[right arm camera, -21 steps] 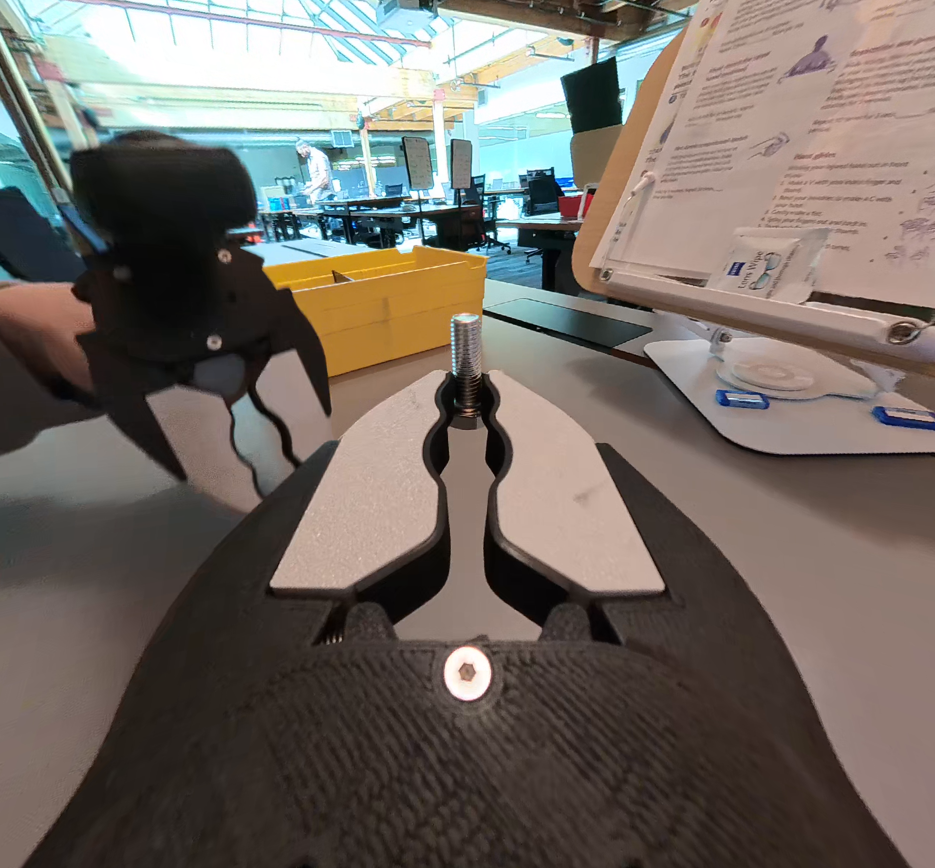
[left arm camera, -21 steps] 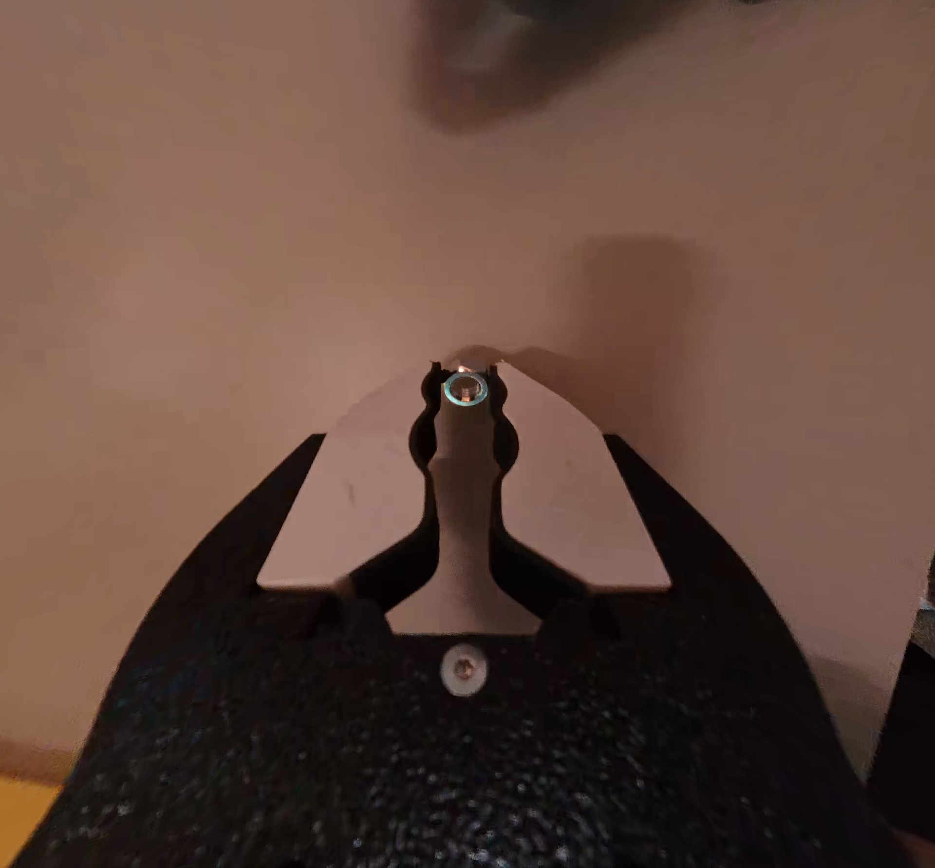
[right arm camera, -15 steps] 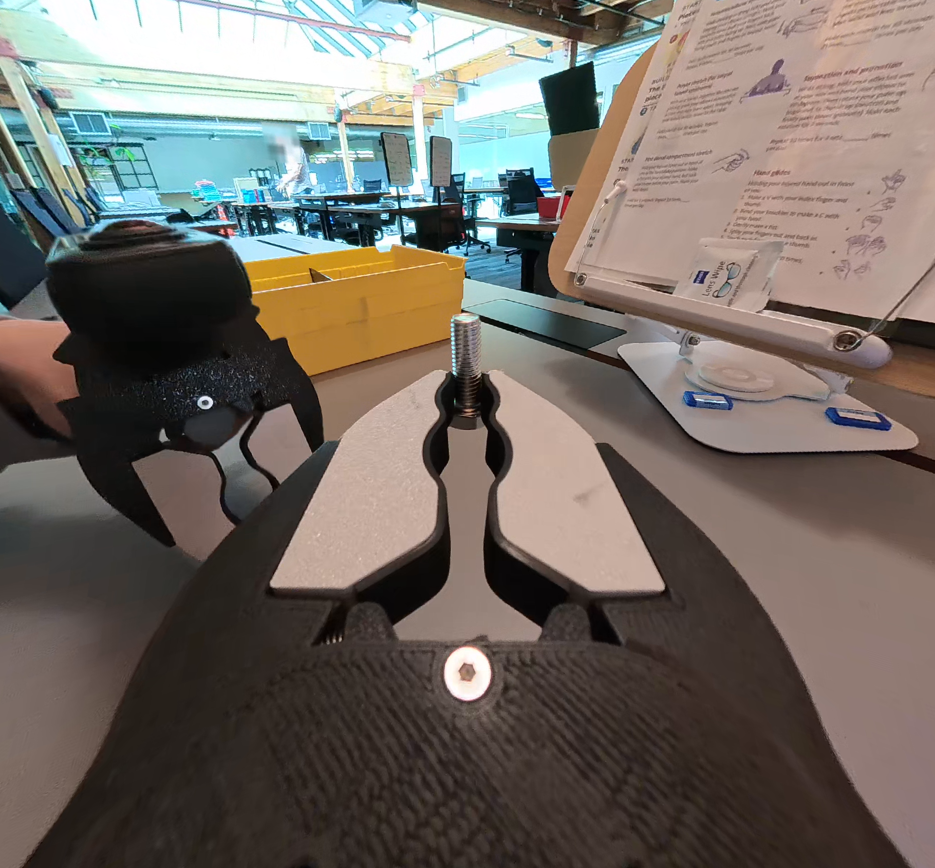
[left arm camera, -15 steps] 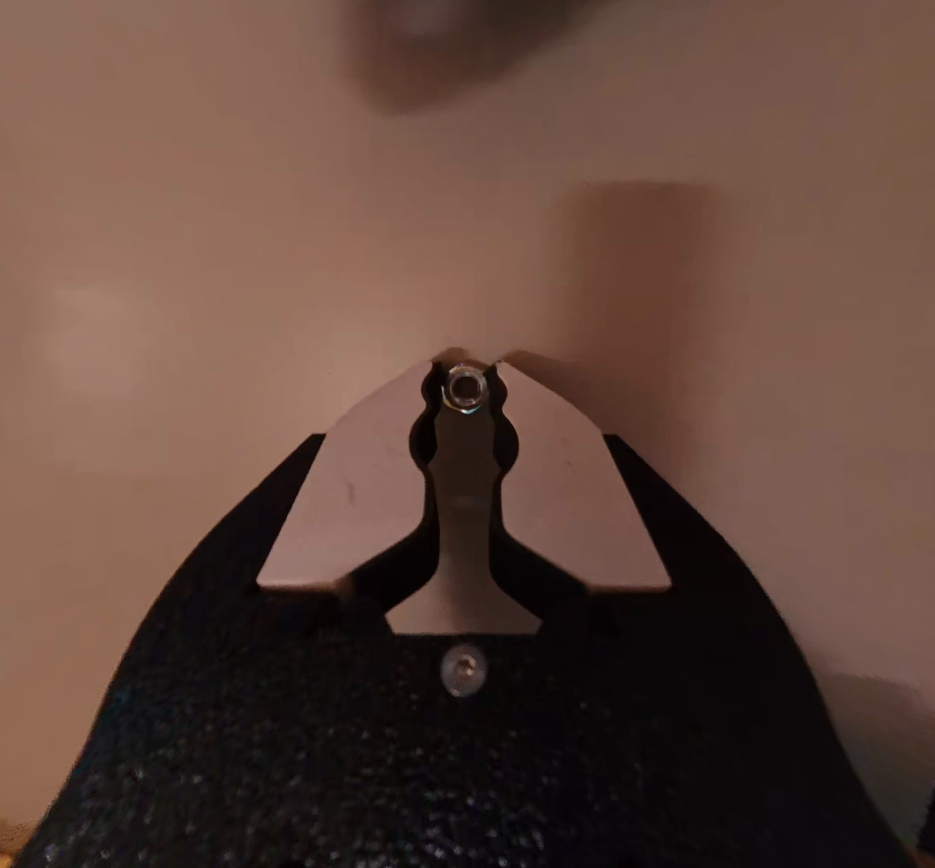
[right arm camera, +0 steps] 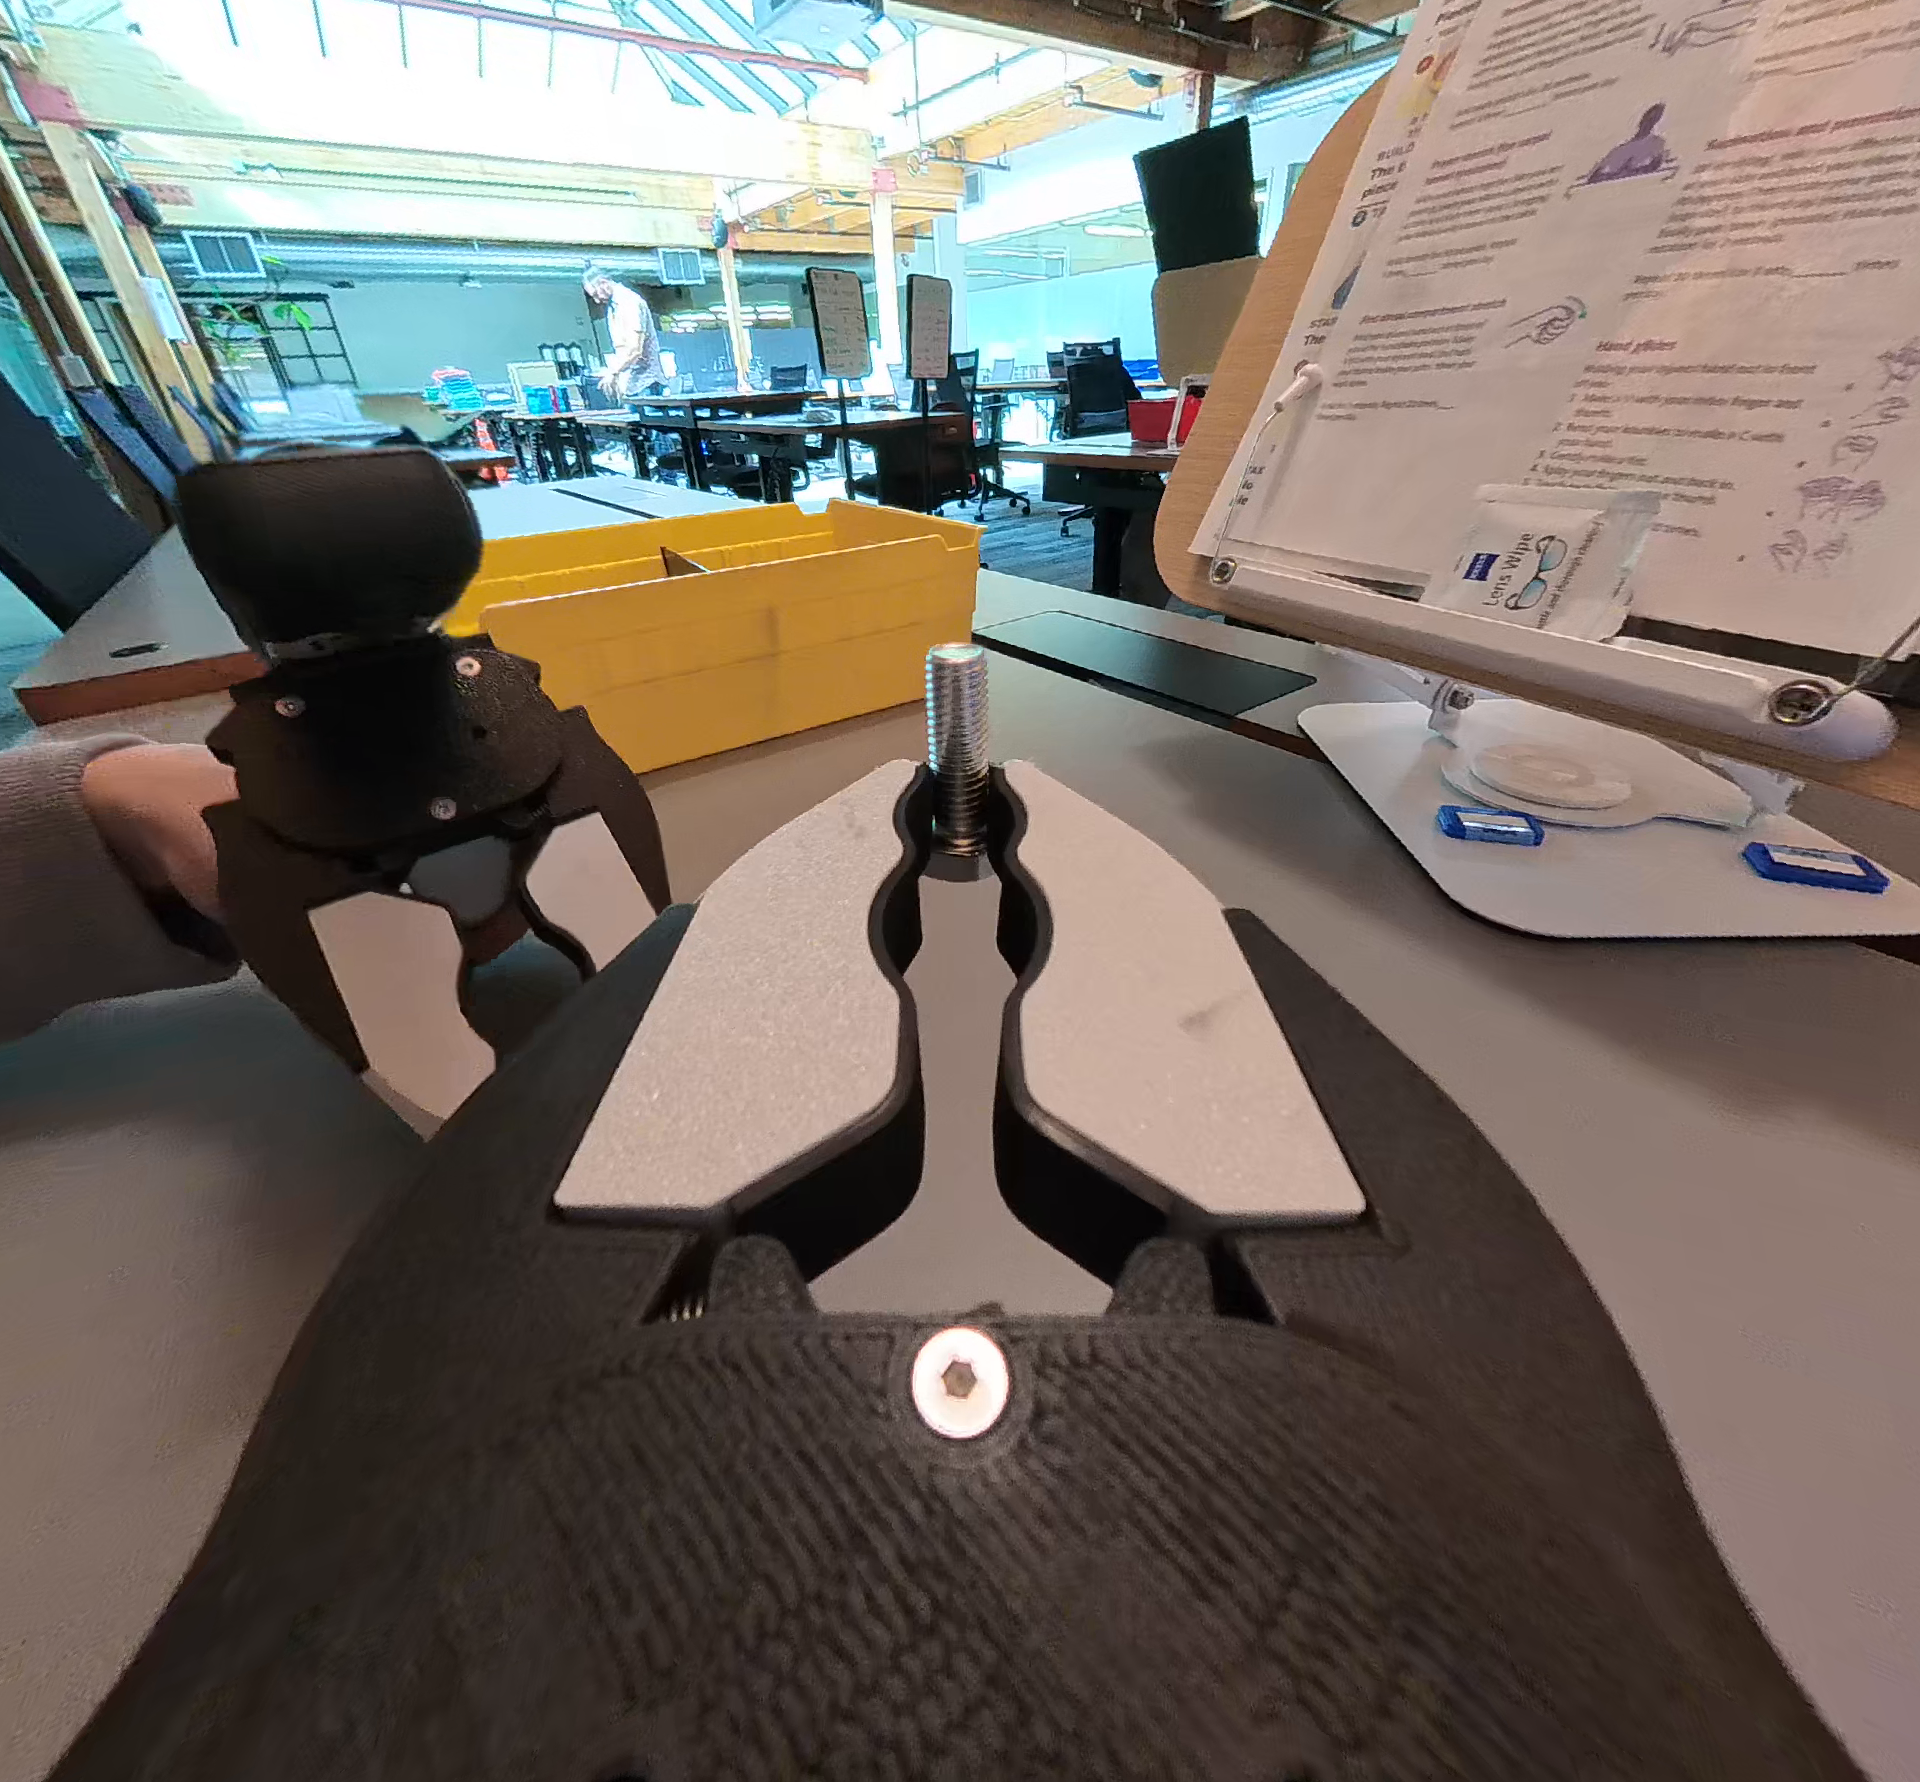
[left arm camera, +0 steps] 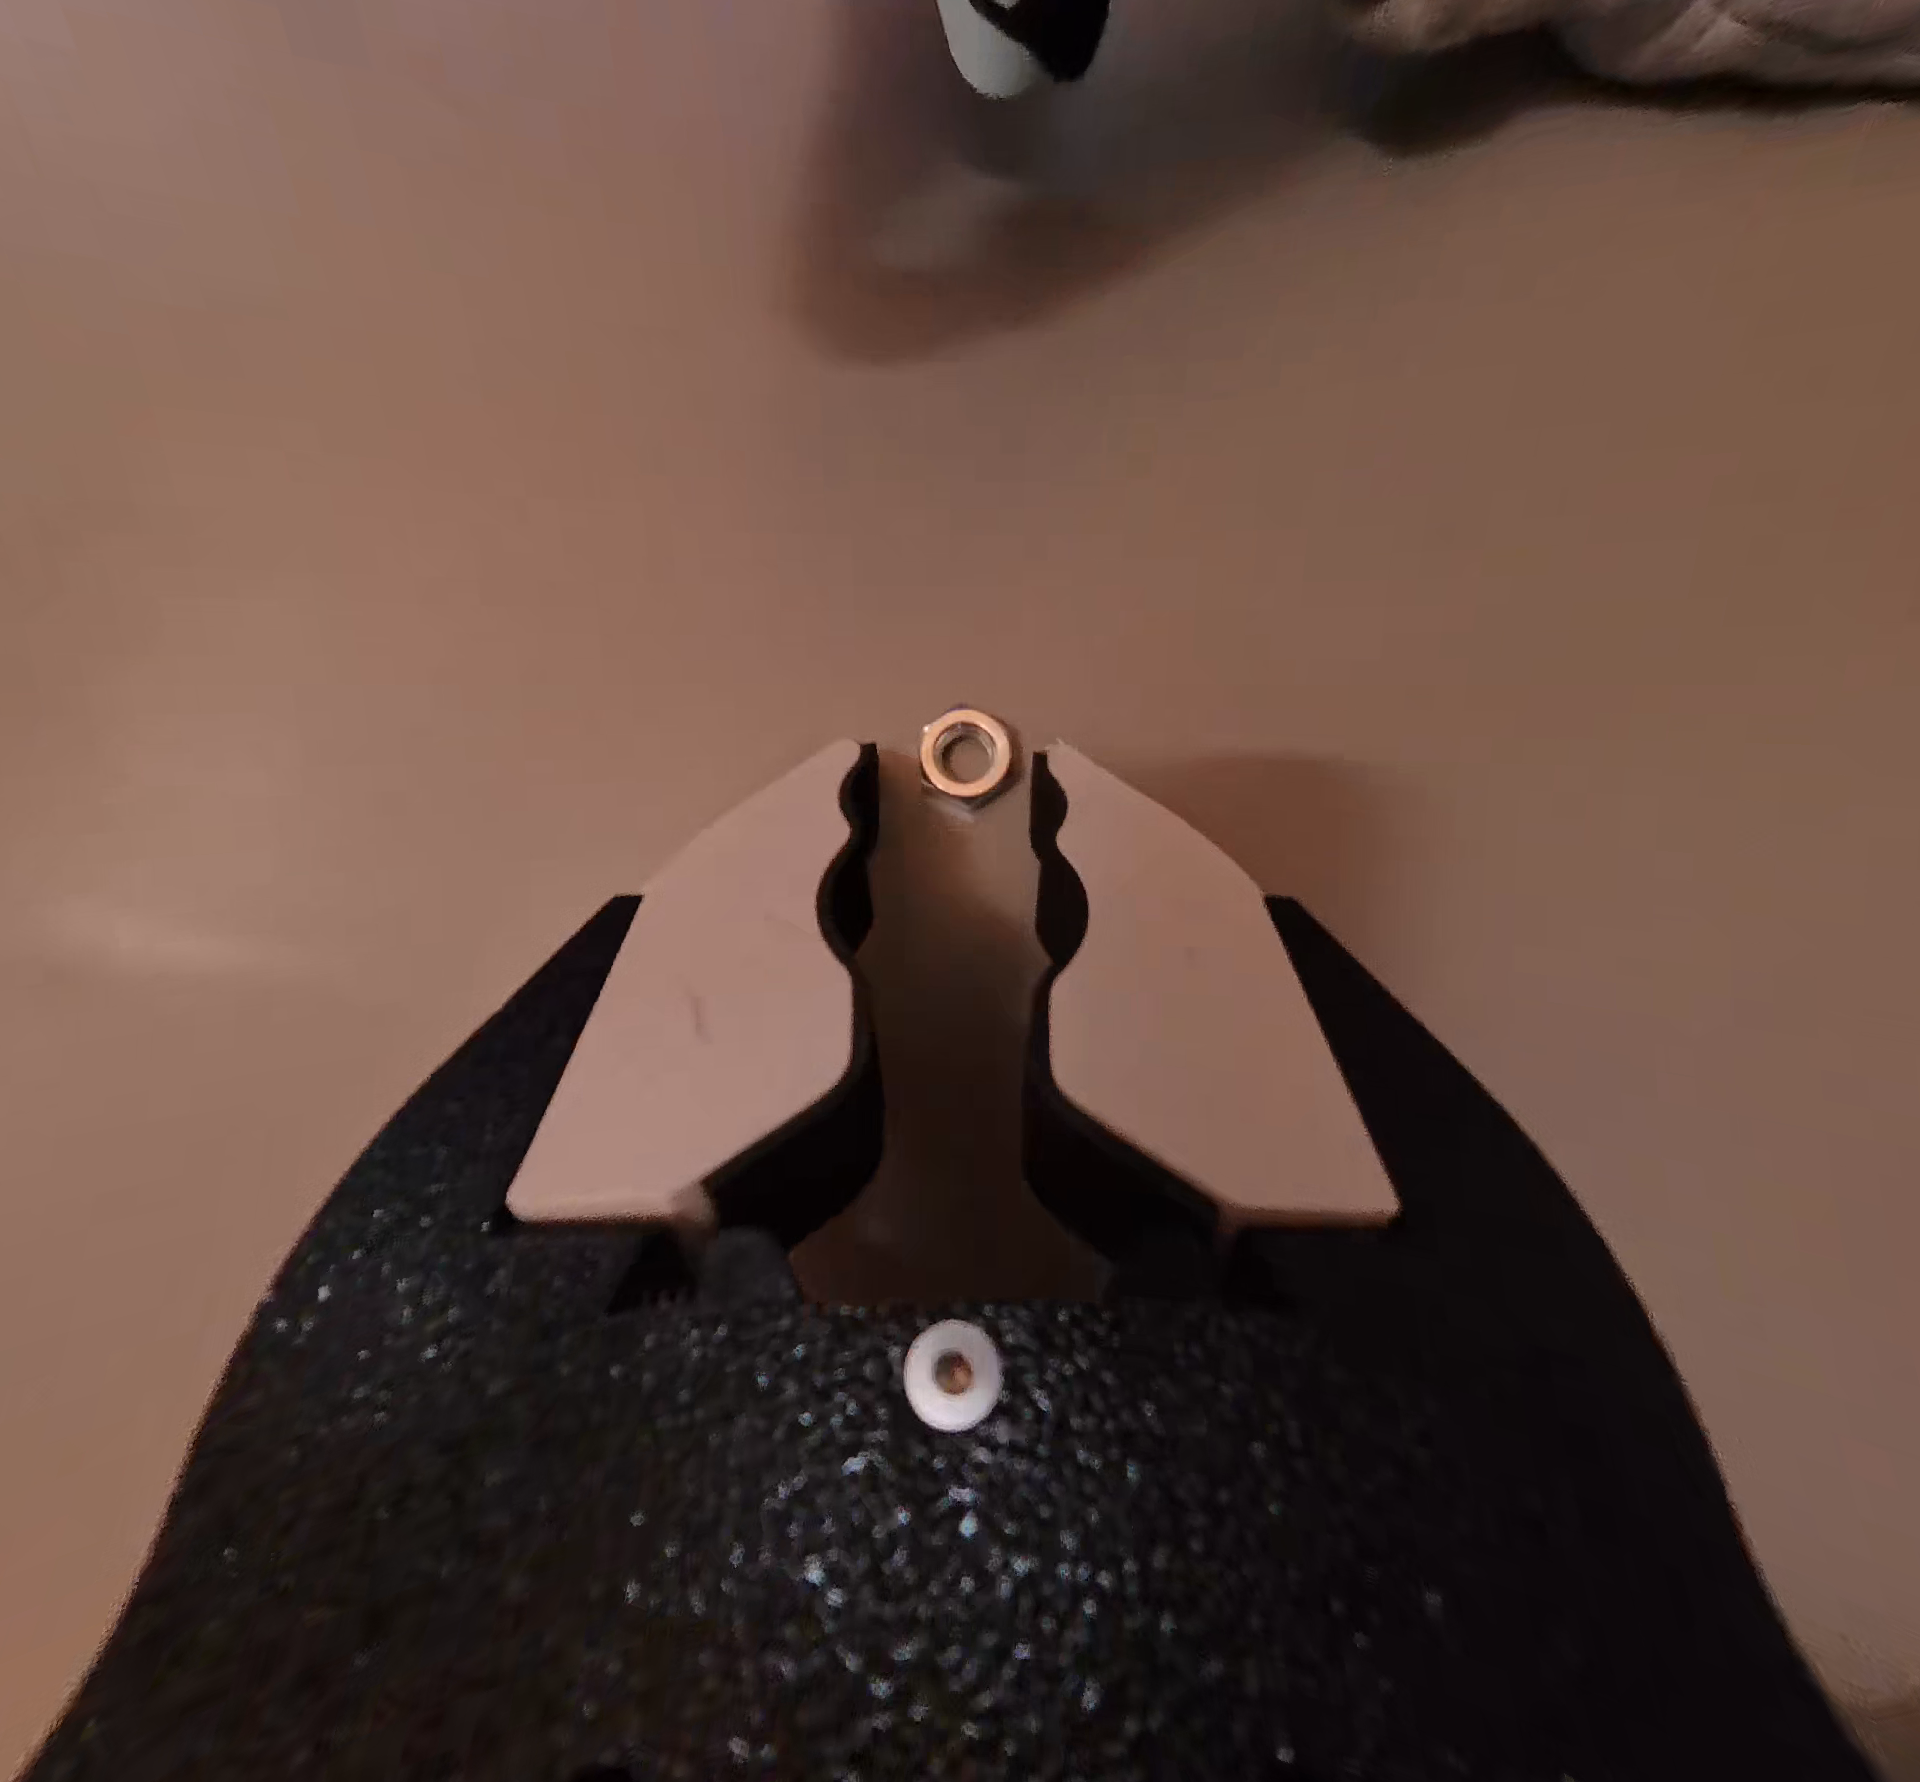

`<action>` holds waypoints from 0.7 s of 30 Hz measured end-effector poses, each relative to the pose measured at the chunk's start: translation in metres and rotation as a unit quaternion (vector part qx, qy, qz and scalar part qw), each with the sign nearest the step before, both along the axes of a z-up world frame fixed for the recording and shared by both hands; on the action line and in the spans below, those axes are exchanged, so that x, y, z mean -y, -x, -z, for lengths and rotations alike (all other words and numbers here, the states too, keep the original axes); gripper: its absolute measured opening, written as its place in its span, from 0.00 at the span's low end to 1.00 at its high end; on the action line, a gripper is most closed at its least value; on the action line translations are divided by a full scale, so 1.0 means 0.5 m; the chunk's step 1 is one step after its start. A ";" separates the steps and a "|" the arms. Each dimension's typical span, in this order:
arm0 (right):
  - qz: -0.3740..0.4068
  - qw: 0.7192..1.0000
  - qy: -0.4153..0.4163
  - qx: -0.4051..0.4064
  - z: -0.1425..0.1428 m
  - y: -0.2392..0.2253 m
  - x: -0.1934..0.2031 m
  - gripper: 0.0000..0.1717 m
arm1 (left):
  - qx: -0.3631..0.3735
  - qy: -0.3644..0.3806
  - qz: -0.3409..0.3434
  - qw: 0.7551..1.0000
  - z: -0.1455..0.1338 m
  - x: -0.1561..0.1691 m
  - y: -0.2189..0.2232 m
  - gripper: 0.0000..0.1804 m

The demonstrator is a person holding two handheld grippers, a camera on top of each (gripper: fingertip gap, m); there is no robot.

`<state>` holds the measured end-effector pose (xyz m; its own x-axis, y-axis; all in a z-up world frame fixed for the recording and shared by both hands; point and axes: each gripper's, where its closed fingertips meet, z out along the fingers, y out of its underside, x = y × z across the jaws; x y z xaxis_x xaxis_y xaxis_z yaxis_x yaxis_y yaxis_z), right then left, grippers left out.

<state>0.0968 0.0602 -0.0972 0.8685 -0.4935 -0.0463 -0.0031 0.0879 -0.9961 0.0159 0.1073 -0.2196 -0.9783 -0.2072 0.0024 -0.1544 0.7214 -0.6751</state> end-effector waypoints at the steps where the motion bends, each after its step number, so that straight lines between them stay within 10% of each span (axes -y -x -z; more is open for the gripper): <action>1: -0.001 1.000 0.001 0.001 0.001 0.001 -0.001 0.05 | -0.001 0.003 0.002 1.000 0.004 0.002 0.002 0.14; 6: -0.002 1.000 0.006 0.003 0.003 0.001 -0.003 0.05 | 0.031 0.027 0.009 0.999 -0.011 0.015 -0.003 0.09; 21: -0.016 0.999 0.029 0.001 0.025 0.010 -0.024 0.05 | 0.121 0.065 0.011 0.991 -0.312 0.079 -0.134 0.09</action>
